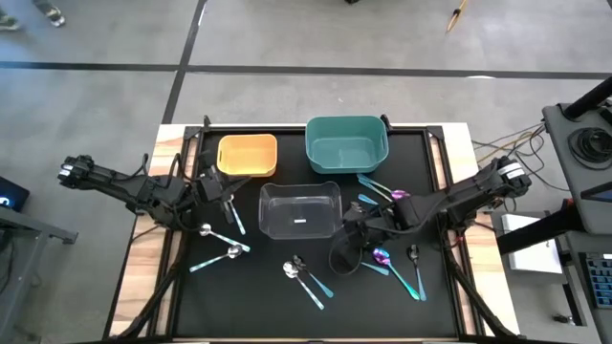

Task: Sort silverware by color (type)
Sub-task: Put the blue patterned spoon into the green bin

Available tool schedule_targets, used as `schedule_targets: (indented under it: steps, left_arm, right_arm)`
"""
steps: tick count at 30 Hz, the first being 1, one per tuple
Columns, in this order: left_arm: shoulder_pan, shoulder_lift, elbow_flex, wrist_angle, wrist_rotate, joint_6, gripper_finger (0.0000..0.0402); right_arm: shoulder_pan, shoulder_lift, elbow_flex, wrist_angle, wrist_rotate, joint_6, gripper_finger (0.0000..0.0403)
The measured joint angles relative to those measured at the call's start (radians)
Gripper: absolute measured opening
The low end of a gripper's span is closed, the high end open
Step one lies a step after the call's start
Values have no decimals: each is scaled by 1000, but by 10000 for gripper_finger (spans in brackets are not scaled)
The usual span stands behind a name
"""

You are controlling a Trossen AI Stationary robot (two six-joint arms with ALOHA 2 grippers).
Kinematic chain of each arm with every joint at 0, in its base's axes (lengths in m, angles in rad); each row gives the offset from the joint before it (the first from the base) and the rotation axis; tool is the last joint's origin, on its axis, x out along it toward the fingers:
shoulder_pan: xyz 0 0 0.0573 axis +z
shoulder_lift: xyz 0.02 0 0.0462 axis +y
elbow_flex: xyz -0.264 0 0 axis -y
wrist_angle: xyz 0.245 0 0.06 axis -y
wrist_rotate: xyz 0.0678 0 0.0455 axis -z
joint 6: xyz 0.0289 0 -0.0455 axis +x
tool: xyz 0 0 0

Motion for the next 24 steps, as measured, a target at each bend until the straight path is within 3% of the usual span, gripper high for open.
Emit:
schedule_targets:
  steps: [6, 24]
  left_arm:
    - [0, 0, 0, 8, 0, 0, 0]
    - [0, 3, 0, 53, 24, -69, 0]
  right_arm:
    - [21, 77, 78, 14, 7, -13, 237]
    - [72, 404, 485, -2, -31, -148, 237]
